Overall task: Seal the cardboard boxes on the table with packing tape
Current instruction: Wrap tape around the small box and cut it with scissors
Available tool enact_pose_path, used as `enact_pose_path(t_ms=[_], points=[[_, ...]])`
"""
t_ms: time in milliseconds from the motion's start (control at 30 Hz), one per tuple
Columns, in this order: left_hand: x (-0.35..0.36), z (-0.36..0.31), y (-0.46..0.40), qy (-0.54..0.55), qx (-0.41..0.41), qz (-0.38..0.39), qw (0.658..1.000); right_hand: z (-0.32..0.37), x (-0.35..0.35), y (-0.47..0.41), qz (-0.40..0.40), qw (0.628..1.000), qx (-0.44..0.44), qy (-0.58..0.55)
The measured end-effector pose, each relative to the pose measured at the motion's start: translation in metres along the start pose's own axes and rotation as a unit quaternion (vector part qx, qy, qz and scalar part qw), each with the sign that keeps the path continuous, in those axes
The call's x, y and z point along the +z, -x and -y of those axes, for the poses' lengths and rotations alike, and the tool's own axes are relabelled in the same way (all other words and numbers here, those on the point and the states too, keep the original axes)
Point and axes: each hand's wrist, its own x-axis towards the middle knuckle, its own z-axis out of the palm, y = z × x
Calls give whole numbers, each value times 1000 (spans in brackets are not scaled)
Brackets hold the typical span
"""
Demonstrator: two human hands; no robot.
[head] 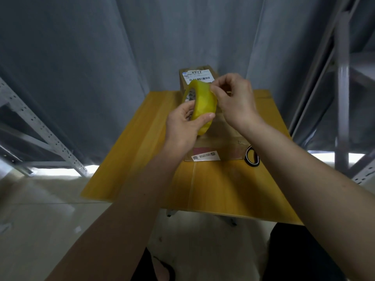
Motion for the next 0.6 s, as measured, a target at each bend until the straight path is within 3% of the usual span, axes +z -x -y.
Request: enact_pose_path(t_ms=[267, 467, 600], points=[[3, 4, 1, -10, -19, 10, 1000, -8, -2, -2, 8, 1000, 4, 5], [3, 0, -6, -44, -51, 26, 997, -12, 4, 5, 10, 986, -99, 130], [1, -5, -6, -38, -63, 18, 997, -16, 7, 8, 20, 980, -139, 144]])
